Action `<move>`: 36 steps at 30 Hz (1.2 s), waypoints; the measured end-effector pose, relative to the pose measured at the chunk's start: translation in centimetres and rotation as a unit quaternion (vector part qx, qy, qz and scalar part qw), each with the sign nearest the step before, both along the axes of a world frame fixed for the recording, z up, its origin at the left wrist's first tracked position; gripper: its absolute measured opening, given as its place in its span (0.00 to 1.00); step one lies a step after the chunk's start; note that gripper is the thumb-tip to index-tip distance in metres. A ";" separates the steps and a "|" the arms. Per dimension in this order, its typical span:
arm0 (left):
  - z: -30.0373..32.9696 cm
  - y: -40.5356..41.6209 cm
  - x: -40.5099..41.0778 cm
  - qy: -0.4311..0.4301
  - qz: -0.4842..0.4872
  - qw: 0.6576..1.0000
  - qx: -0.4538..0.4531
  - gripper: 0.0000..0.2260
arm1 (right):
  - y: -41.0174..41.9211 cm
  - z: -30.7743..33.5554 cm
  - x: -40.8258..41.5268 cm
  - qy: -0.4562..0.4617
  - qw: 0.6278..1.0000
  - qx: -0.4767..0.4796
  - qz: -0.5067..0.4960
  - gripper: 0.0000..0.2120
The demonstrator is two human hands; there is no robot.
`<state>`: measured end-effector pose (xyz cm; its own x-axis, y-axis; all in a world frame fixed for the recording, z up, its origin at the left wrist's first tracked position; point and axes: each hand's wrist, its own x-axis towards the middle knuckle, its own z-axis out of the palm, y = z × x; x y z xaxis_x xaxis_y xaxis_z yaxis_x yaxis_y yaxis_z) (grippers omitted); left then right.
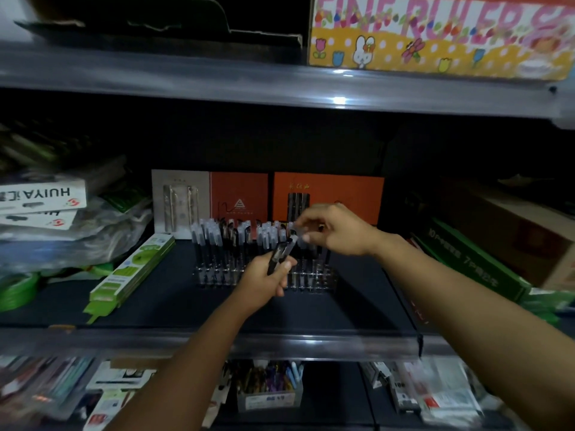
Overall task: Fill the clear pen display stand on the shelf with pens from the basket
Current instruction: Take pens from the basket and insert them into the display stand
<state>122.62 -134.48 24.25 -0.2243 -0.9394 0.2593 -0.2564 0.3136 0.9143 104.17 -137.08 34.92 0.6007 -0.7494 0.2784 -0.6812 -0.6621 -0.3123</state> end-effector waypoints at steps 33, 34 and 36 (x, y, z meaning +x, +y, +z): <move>2.2 0.8 -2.0 -0.071 0.068 0.995 -0.032 0.08 | 0.8 3.7 -4.2 -0.033 0.985 -0.087 -0.148 0.01; 2.1 0.7 -2.1 -0.077 0.068 0.994 -0.028 0.07 | 0.5 3.3 -4.1 -0.025 0.985 -0.088 -0.148 0.02; 1.9 0.5 -2.2 -0.100 0.075 0.992 -0.023 0.08 | 0.0 2.6 -3.9 -0.008 0.984 -0.090 -0.151 0.02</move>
<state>120.44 -133.99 26.18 -0.1339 -0.9541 0.2679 -0.4787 0.2990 0.8255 100.30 -137.07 37.51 0.3527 -0.8308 0.4305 -0.8517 -0.4756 -0.2200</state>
